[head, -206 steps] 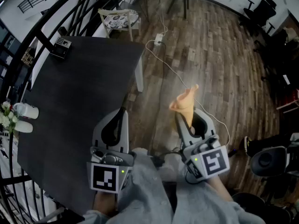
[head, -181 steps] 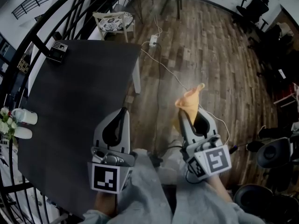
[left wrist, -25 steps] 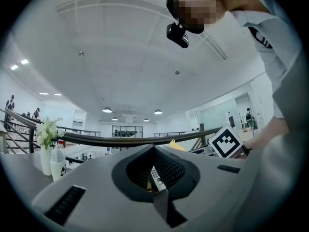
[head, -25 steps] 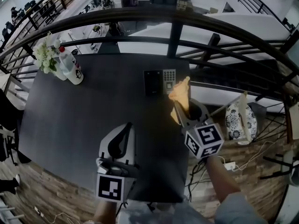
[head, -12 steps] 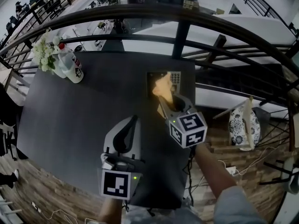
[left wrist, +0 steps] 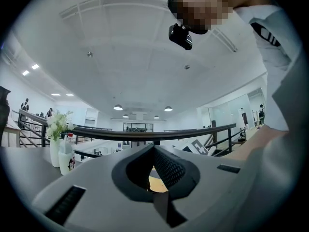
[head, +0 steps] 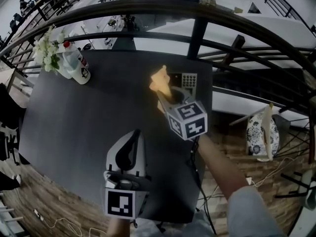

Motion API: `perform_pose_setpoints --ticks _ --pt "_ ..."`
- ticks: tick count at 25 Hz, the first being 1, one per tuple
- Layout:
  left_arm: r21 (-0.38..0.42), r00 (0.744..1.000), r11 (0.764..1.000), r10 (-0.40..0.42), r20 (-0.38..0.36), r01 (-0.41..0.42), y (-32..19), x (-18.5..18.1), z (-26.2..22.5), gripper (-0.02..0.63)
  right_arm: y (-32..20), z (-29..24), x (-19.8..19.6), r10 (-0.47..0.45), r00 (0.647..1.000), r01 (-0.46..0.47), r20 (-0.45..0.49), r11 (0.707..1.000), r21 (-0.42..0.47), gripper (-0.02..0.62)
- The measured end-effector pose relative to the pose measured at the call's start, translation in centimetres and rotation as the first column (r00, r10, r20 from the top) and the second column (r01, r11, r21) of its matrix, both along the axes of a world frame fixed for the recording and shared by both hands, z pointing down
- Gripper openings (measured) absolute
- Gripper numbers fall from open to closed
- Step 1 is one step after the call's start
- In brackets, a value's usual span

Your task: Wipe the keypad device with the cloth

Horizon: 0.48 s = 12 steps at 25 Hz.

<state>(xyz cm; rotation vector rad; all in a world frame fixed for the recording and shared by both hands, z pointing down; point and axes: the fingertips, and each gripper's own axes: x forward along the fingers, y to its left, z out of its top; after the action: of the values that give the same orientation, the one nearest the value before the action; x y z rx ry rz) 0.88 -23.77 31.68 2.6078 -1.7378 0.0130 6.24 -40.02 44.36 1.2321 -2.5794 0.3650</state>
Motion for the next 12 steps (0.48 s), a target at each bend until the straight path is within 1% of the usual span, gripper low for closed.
perform_pose_setpoints --ticks 7,12 --pt "-0.01 1.0 1.0 -0.023 0.002 0.023 0.4 -0.4 0.4 0.007 -2.0 0.9 -1.4 -0.023 0.998 0.024 -0.055 1.0 0.012 0.101" --pt "-0.002 0.999 1.0 -0.024 0.024 0.024 0.5 -0.3 0.3 0.007 -2.5 2.0 -0.8 -0.01 0.997 0.01 -0.079 1.0 0.001 0.101"
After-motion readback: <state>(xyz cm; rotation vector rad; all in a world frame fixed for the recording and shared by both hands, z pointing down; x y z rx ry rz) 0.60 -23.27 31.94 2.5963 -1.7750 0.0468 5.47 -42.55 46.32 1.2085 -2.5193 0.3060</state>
